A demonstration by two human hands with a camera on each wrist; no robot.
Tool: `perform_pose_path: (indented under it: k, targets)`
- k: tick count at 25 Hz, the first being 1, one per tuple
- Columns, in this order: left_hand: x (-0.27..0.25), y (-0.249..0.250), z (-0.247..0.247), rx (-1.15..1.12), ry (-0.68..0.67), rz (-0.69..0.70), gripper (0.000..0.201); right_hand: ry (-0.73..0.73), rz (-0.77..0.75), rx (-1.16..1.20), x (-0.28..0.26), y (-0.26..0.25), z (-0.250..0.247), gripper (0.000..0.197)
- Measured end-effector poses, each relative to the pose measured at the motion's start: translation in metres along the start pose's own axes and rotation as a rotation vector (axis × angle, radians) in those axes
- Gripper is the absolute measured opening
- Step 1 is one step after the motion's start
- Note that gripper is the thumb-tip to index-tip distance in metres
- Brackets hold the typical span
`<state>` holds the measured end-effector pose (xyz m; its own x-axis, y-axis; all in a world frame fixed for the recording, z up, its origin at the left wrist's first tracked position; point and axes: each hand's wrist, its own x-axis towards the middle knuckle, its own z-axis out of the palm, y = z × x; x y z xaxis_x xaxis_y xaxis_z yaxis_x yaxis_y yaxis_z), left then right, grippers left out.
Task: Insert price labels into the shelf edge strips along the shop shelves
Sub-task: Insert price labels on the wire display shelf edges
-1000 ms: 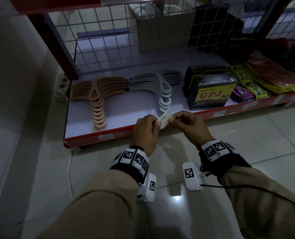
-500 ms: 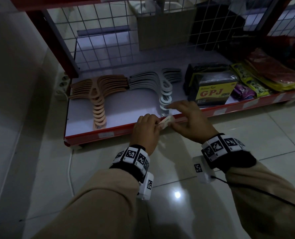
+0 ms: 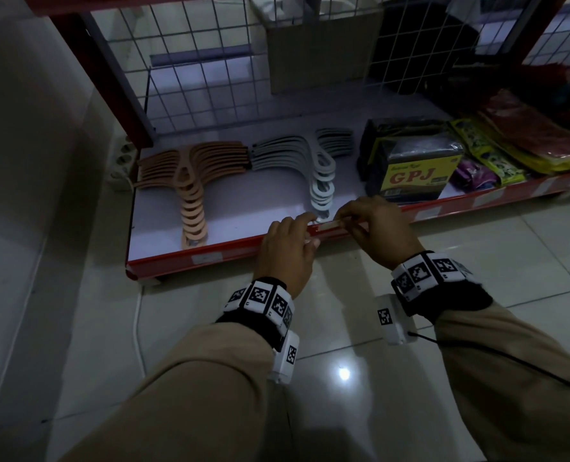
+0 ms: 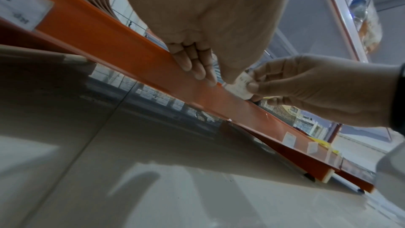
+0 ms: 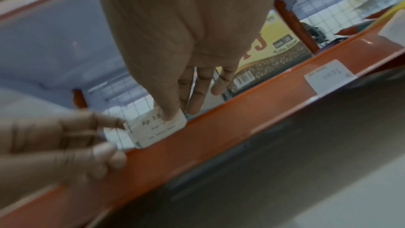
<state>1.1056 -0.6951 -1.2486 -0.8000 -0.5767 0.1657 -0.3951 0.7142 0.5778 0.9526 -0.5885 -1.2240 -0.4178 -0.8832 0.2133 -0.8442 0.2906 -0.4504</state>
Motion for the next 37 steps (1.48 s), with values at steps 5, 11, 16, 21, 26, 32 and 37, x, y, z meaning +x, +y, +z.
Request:
perform_pose_path:
  k: [5, 11, 16, 21, 26, 32, 37]
  targets:
    - [-0.001, 0.001, 0.003, 0.218, -0.046, 0.027, 0.029, -0.048, -0.016, -0.078, -0.004, 0.001, 0.006, 0.018]
    - [0.0, 0.002, 0.005, 0.256, -0.06, -0.003, 0.026, -0.031, -0.08, -0.166, -0.008, 0.004, 0.011, 0.017]
    - [0.001, 0.003, 0.007, 0.317, -0.071, -0.008, 0.026, 0.0, -0.059, -0.149, -0.009, 0.006, 0.015, 0.015]
    - [0.003, 0.004, 0.006, 0.327, -0.08, -0.01, 0.03, 0.021, -0.081, -0.172, -0.01, 0.007, 0.017, 0.011]
    - [0.003, 0.004, 0.006, 0.376, -0.107, 0.01, 0.029, 0.029, -0.061, -0.144, -0.011, 0.007, 0.018, 0.013]
    - [0.002, 0.004, 0.007, 0.383, -0.102, 0.011, 0.031, 0.051, -0.062, -0.14, -0.014, 0.007, 0.018, 0.011]
    - [0.0, 0.002, 0.003, 0.307, -0.051, 0.024, 0.028, 0.057, -0.032, -0.1, -0.014, 0.009, 0.019, 0.024]
